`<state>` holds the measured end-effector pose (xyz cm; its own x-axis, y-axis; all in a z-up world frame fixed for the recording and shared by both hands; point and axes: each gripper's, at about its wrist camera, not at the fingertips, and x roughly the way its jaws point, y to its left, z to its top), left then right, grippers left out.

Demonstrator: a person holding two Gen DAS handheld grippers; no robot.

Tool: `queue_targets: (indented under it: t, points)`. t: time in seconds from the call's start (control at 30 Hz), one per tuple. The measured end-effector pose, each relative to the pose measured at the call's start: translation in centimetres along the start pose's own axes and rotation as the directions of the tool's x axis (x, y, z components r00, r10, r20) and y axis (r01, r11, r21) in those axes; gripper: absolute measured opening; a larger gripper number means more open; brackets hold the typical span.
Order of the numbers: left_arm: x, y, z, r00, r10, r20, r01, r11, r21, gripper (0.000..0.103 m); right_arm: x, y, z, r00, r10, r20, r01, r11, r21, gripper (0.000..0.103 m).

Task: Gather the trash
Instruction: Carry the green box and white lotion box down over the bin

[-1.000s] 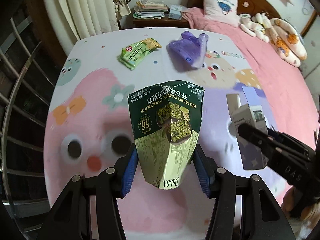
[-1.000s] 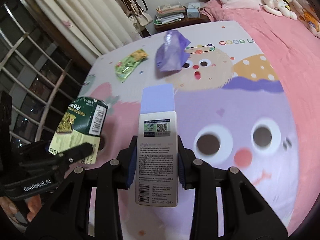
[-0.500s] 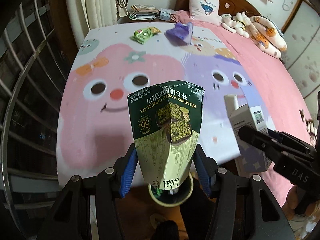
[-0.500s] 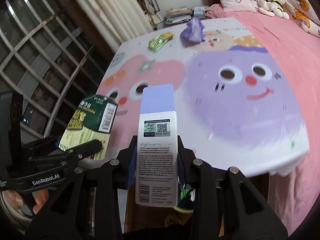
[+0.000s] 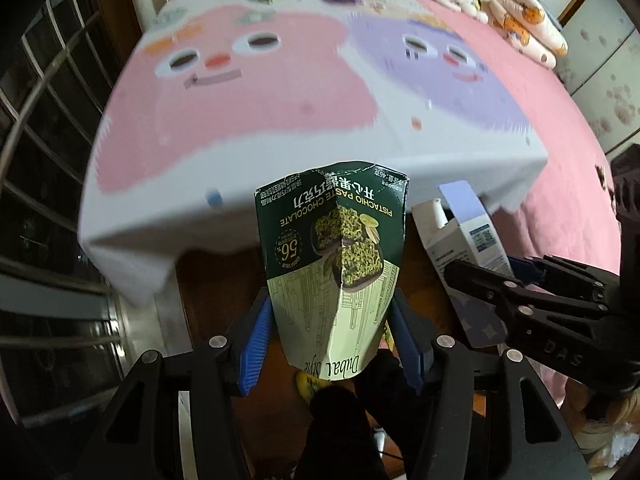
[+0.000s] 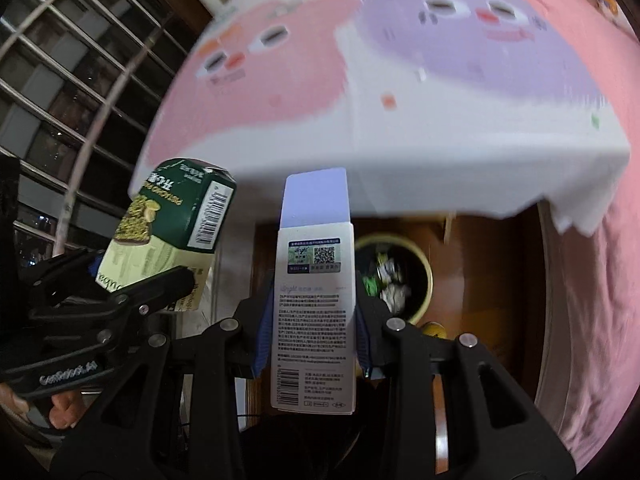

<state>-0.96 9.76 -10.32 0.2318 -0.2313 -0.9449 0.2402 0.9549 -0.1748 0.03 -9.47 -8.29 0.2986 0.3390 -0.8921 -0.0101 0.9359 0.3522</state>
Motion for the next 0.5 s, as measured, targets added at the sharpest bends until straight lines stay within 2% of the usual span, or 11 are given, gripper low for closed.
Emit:
queue_targets:
  t: [0.17, 0.3, 0.5]
  points:
    - [5.4, -1.4, -2.4, 0.997, -0.003, -0.073, 0.003, 1.000, 0.006, 0.056, 5.3, -3.8, -3.1, 0.995, -0.020, -0.093, 0.026, 0.998, 0.063, 0.031]
    - [11.3, -2.1, -4.0, 0.993, 0.021, -0.115, -0.020, 1.000, 0.011, 0.057, 10.3, -7.1, -4.7, 0.988, -0.035, -0.150, 0.049, 0.994, 0.093, 0.031]
    - [19.4, -2.1, -4.6, 0.983, 0.045, -0.175, -0.046, 0.999, -0.003, 0.060, 17.7, -10.7, -6.5, 0.975, -0.048, -0.217, 0.079, 0.988, 0.134, 0.031]
